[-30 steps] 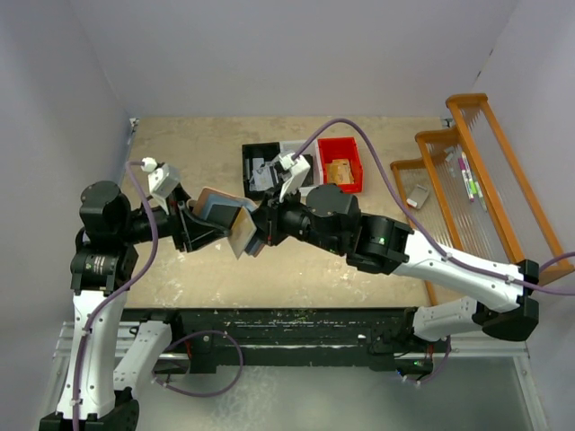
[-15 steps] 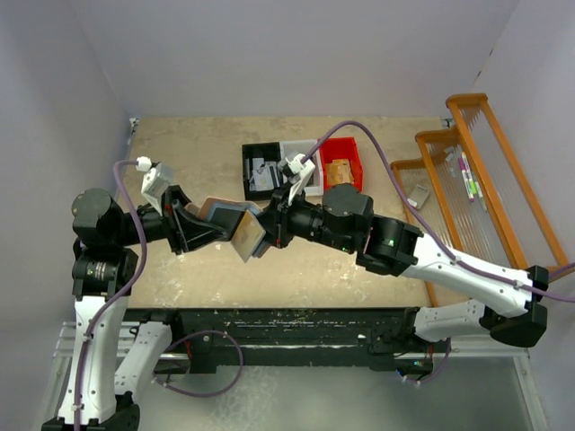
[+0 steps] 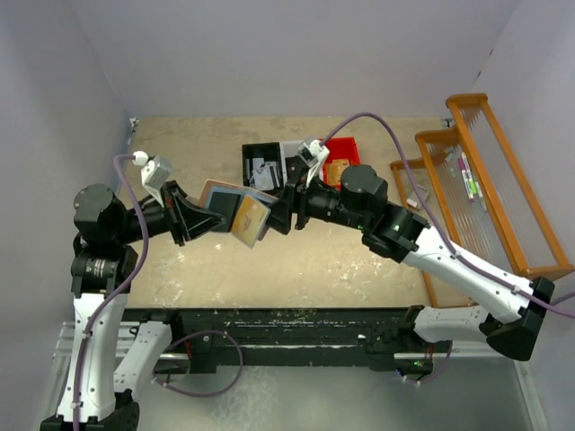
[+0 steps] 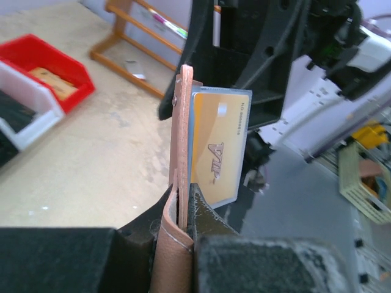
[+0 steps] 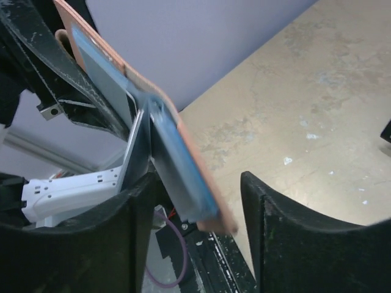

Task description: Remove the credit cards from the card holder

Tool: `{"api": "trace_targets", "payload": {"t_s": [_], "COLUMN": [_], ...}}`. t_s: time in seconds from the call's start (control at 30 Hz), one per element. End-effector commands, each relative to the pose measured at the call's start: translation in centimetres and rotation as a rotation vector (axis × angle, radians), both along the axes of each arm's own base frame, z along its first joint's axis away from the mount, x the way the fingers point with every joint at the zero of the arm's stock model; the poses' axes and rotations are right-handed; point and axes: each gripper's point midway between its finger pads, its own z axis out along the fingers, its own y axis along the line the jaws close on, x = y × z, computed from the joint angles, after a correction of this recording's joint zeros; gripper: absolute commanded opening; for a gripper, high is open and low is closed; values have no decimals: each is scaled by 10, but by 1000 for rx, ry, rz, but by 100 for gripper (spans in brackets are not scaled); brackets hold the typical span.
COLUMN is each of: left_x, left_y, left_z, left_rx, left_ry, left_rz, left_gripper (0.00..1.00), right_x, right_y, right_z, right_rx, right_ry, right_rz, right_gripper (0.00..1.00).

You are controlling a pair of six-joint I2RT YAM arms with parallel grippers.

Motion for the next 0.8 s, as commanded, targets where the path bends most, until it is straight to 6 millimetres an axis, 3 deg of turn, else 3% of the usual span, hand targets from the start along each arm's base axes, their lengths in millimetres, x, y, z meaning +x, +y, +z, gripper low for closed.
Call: {"api": "trace_targets", "payload": {"t_s": [0.0, 0.17, 0.37, 0.57, 0.67, 0.77], "left_x": [25, 22, 22, 18, 11, 1], "left_y": [17, 17, 15, 10, 6, 0], "left_z": [19, 11, 15, 9, 14, 18], "left_rx": [83, 106, 81, 73, 49, 18], "left_ry": [-140, -109, -98, -36, -12, 19], "left_rz": [212, 190, 180, 121, 71, -13], "left_gripper": [6, 6, 5, 5, 5, 6], "right_x": [1, 26, 44, 30, 12, -7], "right_y": [-20, -43, -48, -43, -27, -3], "right_z": [36, 49, 48, 83, 100, 96], "right_rx": [48, 6, -31, 70, 162, 194], "right_ry": [-89, -126, -119, -195, -254, -254], "right_rz": [-16, -139, -232, -136, 9, 195], "right_gripper": [64, 75, 79, 82, 83, 83]}}
